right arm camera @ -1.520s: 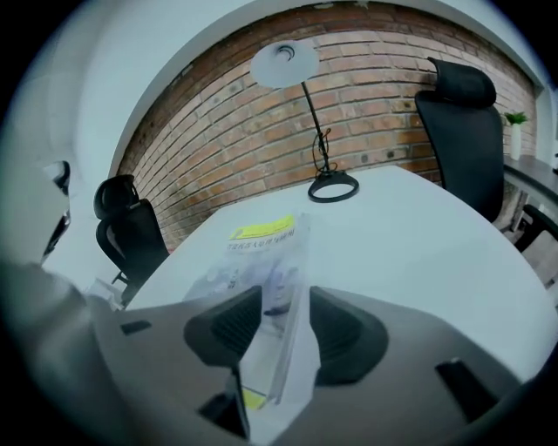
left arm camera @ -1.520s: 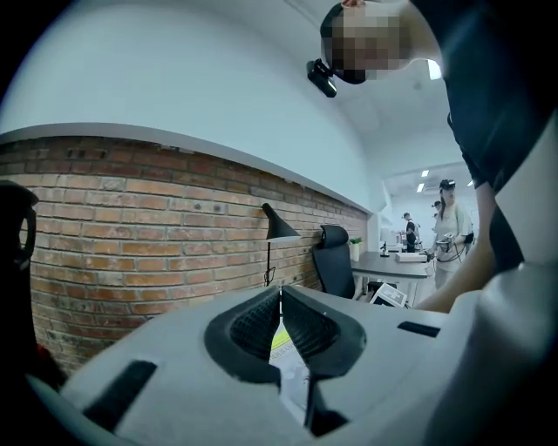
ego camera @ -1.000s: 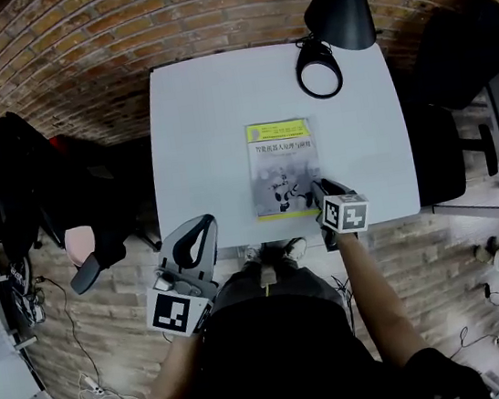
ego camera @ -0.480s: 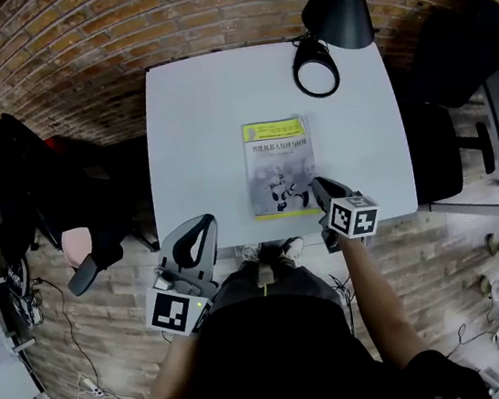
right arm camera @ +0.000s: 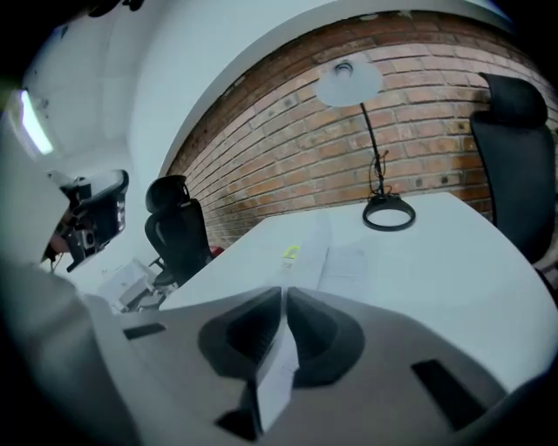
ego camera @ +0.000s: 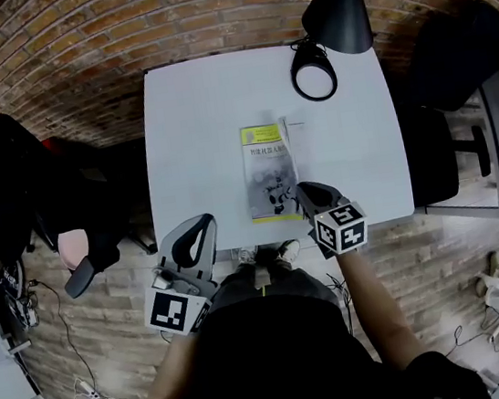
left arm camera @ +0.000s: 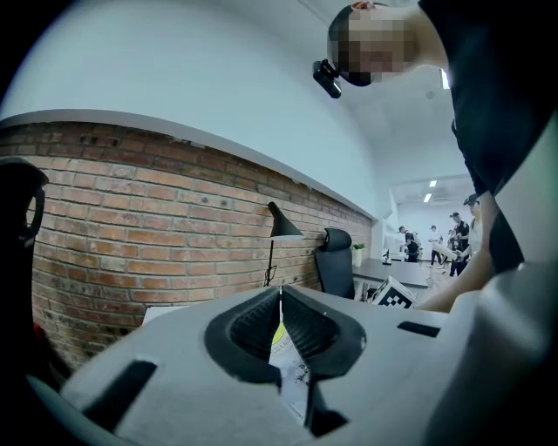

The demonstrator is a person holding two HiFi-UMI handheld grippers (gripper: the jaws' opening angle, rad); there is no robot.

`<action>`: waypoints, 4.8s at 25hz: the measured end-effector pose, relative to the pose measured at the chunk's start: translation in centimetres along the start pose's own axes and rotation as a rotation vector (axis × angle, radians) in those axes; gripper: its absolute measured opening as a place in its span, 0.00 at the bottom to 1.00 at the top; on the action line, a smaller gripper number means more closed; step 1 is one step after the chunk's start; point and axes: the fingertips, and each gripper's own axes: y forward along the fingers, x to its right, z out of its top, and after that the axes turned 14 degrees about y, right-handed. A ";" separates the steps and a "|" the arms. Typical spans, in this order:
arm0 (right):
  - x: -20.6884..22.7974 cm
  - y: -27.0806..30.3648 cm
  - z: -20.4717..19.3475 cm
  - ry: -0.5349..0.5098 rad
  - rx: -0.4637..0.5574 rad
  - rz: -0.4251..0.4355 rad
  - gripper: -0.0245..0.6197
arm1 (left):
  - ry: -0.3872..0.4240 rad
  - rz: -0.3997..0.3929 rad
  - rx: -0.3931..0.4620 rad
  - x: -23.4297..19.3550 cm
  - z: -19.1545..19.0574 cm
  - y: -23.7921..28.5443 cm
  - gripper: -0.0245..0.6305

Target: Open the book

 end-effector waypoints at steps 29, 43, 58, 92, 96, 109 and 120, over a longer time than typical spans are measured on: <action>-13.4 6.9 -0.8 -0.174 -0.125 0.605 0.06 | -0.060 0.077 -0.013 -2.4 -1.5 -1.6 0.08; -20.9 8.6 -4.8 -0.421 -0.259 0.733 0.06 | -0.109 0.157 -0.021 -5.2 -3.2 -4.9 0.08; -24.6 11.8 -9.1 -0.460 -0.410 0.784 0.06 | -0.118 0.210 0.001 -8.2 -3.8 -7.5 0.08; -18.9 6.5 -0.3 -0.278 -0.072 0.472 0.06 | -0.065 0.048 0.100 -7.5 -1.9 -4.2 0.08; -16.3 4.8 0.6 -0.212 -0.030 0.389 0.06 | -0.061 0.037 0.106 -7.0 -1.5 -3.6 0.08; -3.7 -3.7 5.7 0.053 0.178 0.032 0.06 | -0.024 -0.011 0.168 -3.9 2.2 0.2 0.08; 0.6 -11.2 12.5 0.100 0.405 -0.064 0.06 | 0.016 -0.018 0.198 -2.9 4.4 2.2 0.08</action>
